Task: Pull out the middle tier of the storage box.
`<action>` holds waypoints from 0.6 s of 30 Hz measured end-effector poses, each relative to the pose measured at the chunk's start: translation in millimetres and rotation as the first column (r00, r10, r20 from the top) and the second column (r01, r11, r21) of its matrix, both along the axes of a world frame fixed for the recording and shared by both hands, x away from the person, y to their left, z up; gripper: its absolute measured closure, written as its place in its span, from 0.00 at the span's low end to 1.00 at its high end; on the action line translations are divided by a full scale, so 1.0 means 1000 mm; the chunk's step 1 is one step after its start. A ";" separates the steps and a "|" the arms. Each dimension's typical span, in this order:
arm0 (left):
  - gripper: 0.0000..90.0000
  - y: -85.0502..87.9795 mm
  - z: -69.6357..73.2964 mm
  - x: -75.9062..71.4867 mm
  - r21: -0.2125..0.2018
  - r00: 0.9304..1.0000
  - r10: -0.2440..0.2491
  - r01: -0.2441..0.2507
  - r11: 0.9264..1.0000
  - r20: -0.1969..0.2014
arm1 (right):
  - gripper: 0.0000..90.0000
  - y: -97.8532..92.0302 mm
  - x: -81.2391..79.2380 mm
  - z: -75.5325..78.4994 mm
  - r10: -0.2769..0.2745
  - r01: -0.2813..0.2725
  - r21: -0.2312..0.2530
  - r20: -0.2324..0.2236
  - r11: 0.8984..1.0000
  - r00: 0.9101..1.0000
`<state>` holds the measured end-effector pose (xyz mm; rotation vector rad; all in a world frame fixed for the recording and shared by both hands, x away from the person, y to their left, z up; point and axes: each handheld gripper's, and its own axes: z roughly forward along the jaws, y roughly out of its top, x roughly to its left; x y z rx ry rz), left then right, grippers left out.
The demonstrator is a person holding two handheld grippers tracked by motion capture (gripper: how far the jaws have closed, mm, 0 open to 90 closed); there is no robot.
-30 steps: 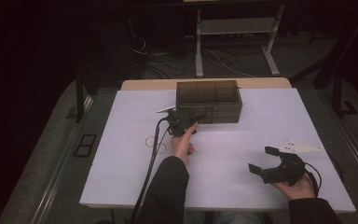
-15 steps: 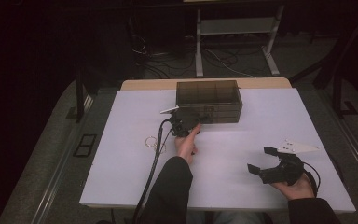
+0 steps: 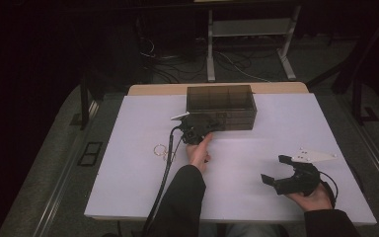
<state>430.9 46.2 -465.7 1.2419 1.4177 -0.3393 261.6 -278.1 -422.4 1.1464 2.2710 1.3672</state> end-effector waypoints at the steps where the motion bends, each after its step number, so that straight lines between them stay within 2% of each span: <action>1: 0.63 0.000 -0.001 0.000 -0.005 1.000 0.000 0.000 1.000 -0.005 | 0.00 0.000 0.000 0.000 0.000 0.000 0.000 -0.001 1.000 1.000; 10: 0.72 0.000 -0.005 0.002 -0.058 0.999 0.015 -0.017 0.998 -0.036 | 0.00 0.001 0.000 0.000 0.001 -0.001 -0.004 -0.002 1.000 1.000; 13: 0.76 0.000 -0.007 0.003 -0.090 0.998 0.022 -0.027 0.996 -0.055 | 0.00 0.001 0.000 0.000 0.002 -0.002 -0.005 -0.001 1.000 1.000; 18: 0.81 -0.001 -0.010 0.003 -0.118 0.997 0.025 -0.034 0.992 -0.070 | 0.00 0.001 0.000 0.000 0.004 -0.004 -0.012 0.004 1.000 1.000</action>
